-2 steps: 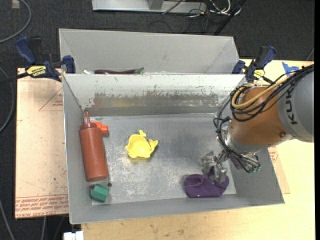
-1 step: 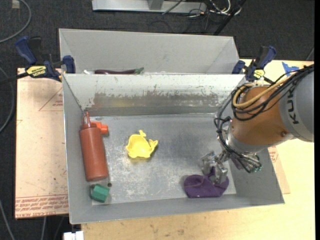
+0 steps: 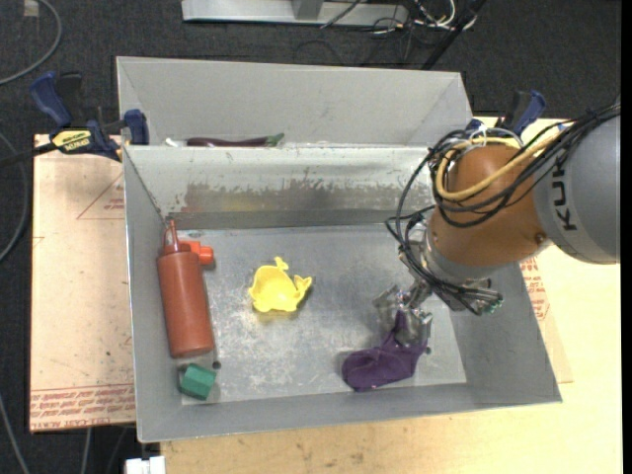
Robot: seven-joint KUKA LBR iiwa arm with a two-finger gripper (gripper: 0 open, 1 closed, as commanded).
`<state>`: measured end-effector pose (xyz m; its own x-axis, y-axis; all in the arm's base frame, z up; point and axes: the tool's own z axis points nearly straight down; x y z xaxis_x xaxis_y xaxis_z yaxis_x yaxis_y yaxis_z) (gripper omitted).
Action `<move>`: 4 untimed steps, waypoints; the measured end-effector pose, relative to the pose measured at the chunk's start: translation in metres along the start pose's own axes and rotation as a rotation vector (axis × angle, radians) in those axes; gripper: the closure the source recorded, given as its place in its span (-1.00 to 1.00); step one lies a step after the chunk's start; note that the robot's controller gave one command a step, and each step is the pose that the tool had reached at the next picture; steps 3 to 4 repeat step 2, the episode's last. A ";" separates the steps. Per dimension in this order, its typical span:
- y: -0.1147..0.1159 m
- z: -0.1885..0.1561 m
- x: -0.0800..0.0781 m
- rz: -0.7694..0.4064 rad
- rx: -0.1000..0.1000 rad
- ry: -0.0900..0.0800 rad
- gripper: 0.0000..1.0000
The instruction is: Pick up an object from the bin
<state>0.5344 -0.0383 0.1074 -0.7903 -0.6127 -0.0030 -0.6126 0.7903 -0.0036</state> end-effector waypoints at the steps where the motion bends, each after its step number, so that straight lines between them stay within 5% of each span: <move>1: 0.000 0.000 0.000 0.000 0.000 0.000 1.00; 2: -0.007 -0.092 0.003 -0.044 0.000 -0.003 1.00; 4: -0.007 -0.092 0.003 -0.044 0.000 -0.003 1.00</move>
Offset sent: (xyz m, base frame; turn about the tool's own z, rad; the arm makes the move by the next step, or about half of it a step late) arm 0.0006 -0.0085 0.0920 -0.0466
